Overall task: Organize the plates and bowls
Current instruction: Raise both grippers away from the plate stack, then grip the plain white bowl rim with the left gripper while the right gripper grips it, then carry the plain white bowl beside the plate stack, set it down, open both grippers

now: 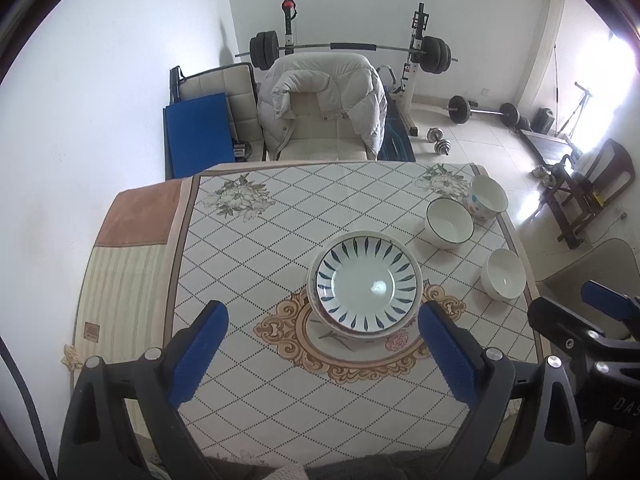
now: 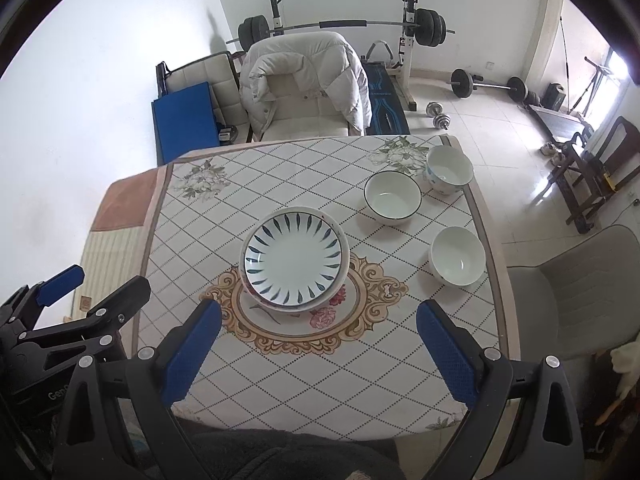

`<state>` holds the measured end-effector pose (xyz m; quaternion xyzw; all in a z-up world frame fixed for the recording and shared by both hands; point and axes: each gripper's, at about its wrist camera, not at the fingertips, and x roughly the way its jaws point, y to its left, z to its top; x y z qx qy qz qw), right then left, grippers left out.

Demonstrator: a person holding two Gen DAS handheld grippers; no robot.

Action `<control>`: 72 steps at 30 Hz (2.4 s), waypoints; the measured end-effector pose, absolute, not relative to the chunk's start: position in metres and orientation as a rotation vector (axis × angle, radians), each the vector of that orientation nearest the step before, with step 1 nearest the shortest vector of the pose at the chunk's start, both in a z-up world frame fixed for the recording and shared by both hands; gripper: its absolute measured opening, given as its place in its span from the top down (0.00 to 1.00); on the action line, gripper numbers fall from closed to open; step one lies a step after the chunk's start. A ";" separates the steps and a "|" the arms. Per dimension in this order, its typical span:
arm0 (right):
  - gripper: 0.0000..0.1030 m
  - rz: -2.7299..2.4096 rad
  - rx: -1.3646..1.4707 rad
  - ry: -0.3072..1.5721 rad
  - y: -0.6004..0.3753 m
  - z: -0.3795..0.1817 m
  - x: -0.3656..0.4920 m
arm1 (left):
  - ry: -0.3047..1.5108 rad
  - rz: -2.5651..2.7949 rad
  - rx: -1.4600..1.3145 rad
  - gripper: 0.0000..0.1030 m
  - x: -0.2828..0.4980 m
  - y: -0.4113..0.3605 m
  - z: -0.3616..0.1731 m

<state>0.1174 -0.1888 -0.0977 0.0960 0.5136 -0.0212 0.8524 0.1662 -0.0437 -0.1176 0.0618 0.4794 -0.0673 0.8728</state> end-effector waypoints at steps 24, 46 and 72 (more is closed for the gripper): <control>0.22 -0.118 0.606 1.467 -0.524 -0.378 0.222 | 1.482 -0.425 0.185 0.65 0.298 -0.347 -0.359; 0.92 -0.038 0.589 1.577 -0.506 -0.450 0.250 | 1.585 -0.426 0.184 0.83 0.294 -0.349 -0.397; 0.90 0.128 0.454 1.663 -0.400 -0.449 0.292 | 1.637 -0.285 0.082 0.83 0.325 -0.234 -0.393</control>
